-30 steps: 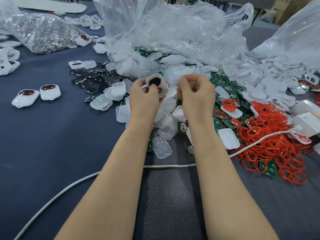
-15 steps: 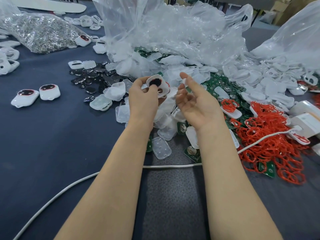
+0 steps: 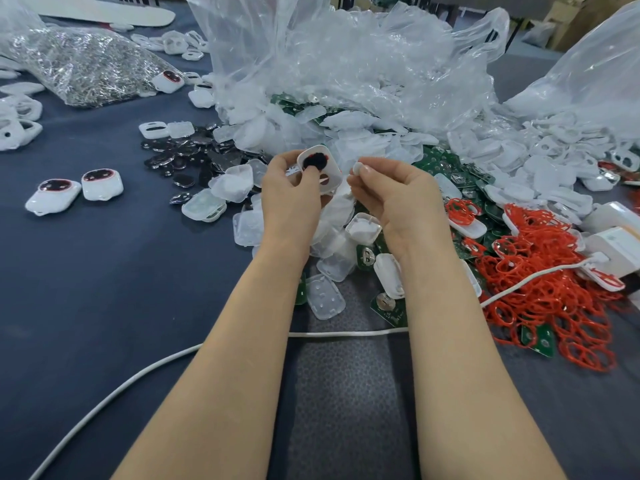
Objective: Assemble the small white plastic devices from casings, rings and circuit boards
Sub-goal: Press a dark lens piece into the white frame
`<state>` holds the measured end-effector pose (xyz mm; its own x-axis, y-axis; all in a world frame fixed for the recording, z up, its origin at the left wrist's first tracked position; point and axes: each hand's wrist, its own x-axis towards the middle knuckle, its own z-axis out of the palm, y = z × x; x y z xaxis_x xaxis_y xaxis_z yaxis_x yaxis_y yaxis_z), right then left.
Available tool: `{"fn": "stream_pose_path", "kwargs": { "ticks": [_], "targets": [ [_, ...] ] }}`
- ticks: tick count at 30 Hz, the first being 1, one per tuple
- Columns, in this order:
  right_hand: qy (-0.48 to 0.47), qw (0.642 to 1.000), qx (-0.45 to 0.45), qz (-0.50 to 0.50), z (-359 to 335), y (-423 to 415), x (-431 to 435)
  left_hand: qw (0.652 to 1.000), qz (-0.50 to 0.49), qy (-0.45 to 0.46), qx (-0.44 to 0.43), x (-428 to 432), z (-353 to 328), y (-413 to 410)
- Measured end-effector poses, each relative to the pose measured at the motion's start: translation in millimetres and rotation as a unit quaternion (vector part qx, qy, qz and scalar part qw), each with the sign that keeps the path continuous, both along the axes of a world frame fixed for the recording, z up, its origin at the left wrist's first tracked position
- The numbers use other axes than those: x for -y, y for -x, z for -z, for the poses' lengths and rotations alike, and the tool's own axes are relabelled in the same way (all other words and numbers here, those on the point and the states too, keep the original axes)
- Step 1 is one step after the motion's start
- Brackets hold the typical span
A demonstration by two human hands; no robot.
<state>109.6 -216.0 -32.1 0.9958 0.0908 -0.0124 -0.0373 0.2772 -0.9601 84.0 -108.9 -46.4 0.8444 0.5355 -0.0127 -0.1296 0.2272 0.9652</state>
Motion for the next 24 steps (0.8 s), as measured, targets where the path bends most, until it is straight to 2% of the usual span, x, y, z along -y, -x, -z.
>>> {"fn": "stream_pose_path", "kwargs": {
  "ticks": [5,10,13,24],
  "targets": [
    [0.190,0.975,0.110,0.019,0.6,3.7,-10.2,1.000,-0.002,-0.006,0.015,0.3,0.8,-1.1],
    [0.291,0.935,0.191,0.070,4.9,9.3,-23.0,1.000,-0.007,-0.018,0.022,1.6,1.5,-1.5],
    [0.310,0.920,0.217,0.102,7.3,11.6,-28.7,0.999,-0.016,-0.042,0.024,3.2,1.1,-0.7],
    [0.333,0.905,0.216,0.150,9.4,14.9,-37.4,0.995,-0.030,-0.094,0.025,9.7,0.0,0.8]
  ]
}}
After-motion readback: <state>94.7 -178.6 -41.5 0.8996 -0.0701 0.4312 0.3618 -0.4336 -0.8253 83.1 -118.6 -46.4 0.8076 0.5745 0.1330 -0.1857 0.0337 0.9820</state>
